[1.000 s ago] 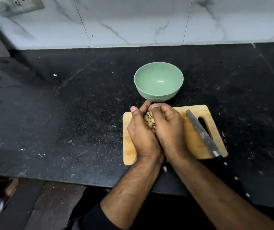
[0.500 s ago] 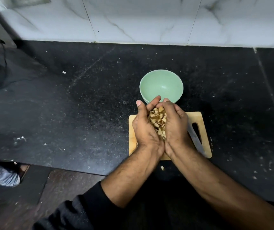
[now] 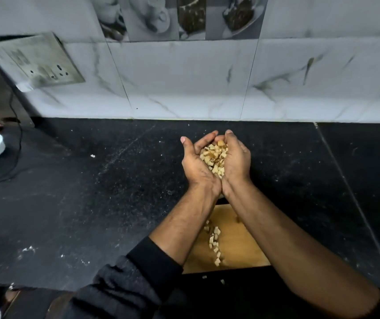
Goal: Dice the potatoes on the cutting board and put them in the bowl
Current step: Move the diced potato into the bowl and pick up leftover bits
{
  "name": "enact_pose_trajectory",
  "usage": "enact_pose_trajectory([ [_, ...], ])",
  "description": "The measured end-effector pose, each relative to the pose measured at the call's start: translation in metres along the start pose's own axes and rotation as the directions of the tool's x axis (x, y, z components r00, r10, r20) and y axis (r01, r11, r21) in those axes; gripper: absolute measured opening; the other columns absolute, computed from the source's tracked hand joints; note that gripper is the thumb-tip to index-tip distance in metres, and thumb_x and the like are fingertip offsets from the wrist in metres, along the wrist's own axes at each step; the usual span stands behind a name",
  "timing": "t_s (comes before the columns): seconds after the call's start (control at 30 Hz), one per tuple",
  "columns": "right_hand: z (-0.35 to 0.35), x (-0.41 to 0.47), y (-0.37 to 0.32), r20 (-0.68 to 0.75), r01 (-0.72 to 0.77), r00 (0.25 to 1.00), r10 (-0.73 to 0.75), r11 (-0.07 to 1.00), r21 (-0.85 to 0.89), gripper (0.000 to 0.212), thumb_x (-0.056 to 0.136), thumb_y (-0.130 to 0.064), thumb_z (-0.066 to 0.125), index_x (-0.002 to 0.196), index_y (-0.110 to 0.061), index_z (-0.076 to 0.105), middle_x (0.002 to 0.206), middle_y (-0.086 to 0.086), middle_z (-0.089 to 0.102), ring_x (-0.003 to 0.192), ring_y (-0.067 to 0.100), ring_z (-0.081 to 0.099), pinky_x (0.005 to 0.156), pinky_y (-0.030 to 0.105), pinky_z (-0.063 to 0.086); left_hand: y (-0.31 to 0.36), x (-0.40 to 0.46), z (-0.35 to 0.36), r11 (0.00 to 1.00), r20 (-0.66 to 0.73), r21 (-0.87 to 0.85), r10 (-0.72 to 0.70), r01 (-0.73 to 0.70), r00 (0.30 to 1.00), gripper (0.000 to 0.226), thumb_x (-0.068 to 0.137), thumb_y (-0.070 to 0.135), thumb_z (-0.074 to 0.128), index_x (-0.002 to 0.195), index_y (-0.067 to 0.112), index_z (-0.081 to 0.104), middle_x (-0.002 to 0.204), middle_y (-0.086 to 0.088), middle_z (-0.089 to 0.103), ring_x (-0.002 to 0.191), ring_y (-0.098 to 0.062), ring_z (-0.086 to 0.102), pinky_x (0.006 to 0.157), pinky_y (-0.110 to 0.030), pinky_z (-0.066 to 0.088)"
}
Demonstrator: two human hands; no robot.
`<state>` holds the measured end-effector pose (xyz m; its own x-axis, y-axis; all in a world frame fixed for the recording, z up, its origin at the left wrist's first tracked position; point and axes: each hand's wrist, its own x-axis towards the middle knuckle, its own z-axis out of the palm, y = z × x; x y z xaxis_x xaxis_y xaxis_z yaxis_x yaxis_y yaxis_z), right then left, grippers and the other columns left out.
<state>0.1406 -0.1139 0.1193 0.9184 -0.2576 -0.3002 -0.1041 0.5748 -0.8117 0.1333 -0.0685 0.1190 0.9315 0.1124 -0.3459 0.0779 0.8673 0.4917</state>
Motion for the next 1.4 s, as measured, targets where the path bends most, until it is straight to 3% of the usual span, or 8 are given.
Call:
enact_pose_trajectory([
  [0.27, -0.015, 0.045, 0.024, -0.014, -0.057, 0.998, 0.055, 0.969, -0.239, 0.043, 0.096, -0.036, 0.059, 0.062, -0.011, 0.066, 0.073, 0.016, 0.067, 0.071, 0.031, 0.066, 0.08, 0.058, 0.057, -0.01, 0.044, -0.031, 0.982, -0.073, 0.188, 0.013, 0.001, 0.997, 0.085, 0.102, 0.062, 0.024, 0.09, -0.008, 0.069, 0.106, -0.029, 0.069, 0.097, -0.038, 0.07, 0.096, -0.046, 0.055],
  [0.5, -0.023, 0.065, 0.027, 0.134, 0.179, 0.982, -0.136, 0.9, -0.397, 0.043, 0.104, -0.03, 0.051, 0.072, -0.007, 0.069, 0.07, 0.009, 0.069, 0.066, 0.012, 0.064, 0.066, 0.022, 0.051, -0.003, 0.049, -0.04, 0.919, -0.005, 0.382, 0.112, -0.101, 0.994, 0.094, 0.1, 0.067, 0.015, 0.111, -0.01, 0.068, 0.112, -0.026, 0.07, 0.108, -0.035, 0.068, 0.094, -0.037, 0.055],
  [0.8, -0.028, 0.065, 0.035, 0.182, 0.235, 0.969, -0.169, 0.866, -0.442, 0.048, 0.108, -0.034, 0.041, 0.086, -0.002, 0.069, 0.074, 0.007, 0.068, 0.069, 0.011, 0.063, 0.063, 0.018, 0.047, -0.011, 0.039, -0.045, 0.814, 0.158, 0.522, 0.202, -0.255, 0.967, 0.09, 0.103, 0.055, -0.001, 0.124, -0.003, 0.063, 0.124, -0.013, 0.069, 0.108, -0.01, 0.067, 0.082, -0.011, 0.049],
  [1.0, -0.026, 0.064, 0.035, 0.307, 0.295, 0.94, -0.147, 0.801, -0.52, 0.057, 0.099, -0.049, 0.029, 0.094, -0.007, 0.067, 0.09, 0.004, 0.065, 0.085, 0.013, 0.058, 0.078, 0.022, 0.043, -0.009, 0.039, -0.053, 0.825, 0.197, 0.484, 0.223, -0.293, 0.955, 0.087, 0.1, 0.059, -0.004, 0.137, 0.007, 0.055, 0.137, -0.01, 0.061, 0.128, -0.016, 0.056, 0.106, -0.028, 0.039],
  [1.1, -0.024, 0.06, 0.034, 0.334, 0.353, 0.923, -0.193, 0.771, -0.53, 0.054, 0.105, -0.044, 0.029, 0.091, -0.008, 0.065, 0.087, -0.001, 0.064, 0.079, 0.005, 0.061, 0.071, 0.019, 0.046, -0.009, 0.036, -0.055, 0.84, 0.206, 0.464, 0.206, -0.281, 0.957, 0.088, 0.099, 0.061, -0.002, 0.136, 0.004, 0.055, 0.133, -0.012, 0.063, 0.126, -0.021, 0.058, 0.104, -0.03, 0.044],
  [1.17, -0.022, 0.056, 0.033, 0.376, 0.388, 0.907, -0.191, 0.725, -0.569, 0.046, 0.105, -0.04, 0.036, 0.087, -0.011, 0.065, 0.083, -0.004, 0.065, 0.078, 0.005, 0.062, 0.072, 0.03, 0.051, -0.01, 0.031, -0.06, 0.834, 0.209, 0.475, 0.202, -0.28, 0.957, 0.089, 0.1, 0.062, 0.0, 0.134, 0.003, 0.055, 0.131, -0.012, 0.065, 0.124, -0.023, 0.059, 0.105, -0.032, 0.046],
  [1.27, -0.024, 0.045, 0.022, 0.512, 0.593, 0.802, -0.308, 0.516, -0.618, 0.034, 0.102, -0.034, 0.047, 0.084, -0.013, 0.065, 0.081, -0.003, 0.066, 0.078, 0.014, 0.065, 0.074, 0.048, 0.053, -0.004, 0.024, -0.072, 0.823, 0.19, 0.473, 0.252, -0.313, 0.949, 0.085, 0.099, 0.063, 0.009, 0.13, 0.001, 0.058, 0.129, -0.015, 0.065, 0.123, -0.024, 0.061, 0.103, -0.034, 0.048],
  [1.4, -0.055, -0.003, 0.018, 0.732, 0.762, 0.631, -0.258, 0.383, -0.522, 0.023, 0.104, -0.019, 0.053, 0.083, -0.015, 0.063, 0.084, -0.001, 0.062, 0.082, 0.015, 0.062, 0.072, 0.037, 0.051, 0.005, 0.004, -0.095, 0.776, 0.172, 0.52, 0.314, -0.357, 0.934, 0.084, 0.099, 0.06, 0.013, 0.114, -0.004, 0.065, 0.111, -0.022, 0.07, 0.104, -0.027, 0.067, 0.094, -0.038, 0.05],
])
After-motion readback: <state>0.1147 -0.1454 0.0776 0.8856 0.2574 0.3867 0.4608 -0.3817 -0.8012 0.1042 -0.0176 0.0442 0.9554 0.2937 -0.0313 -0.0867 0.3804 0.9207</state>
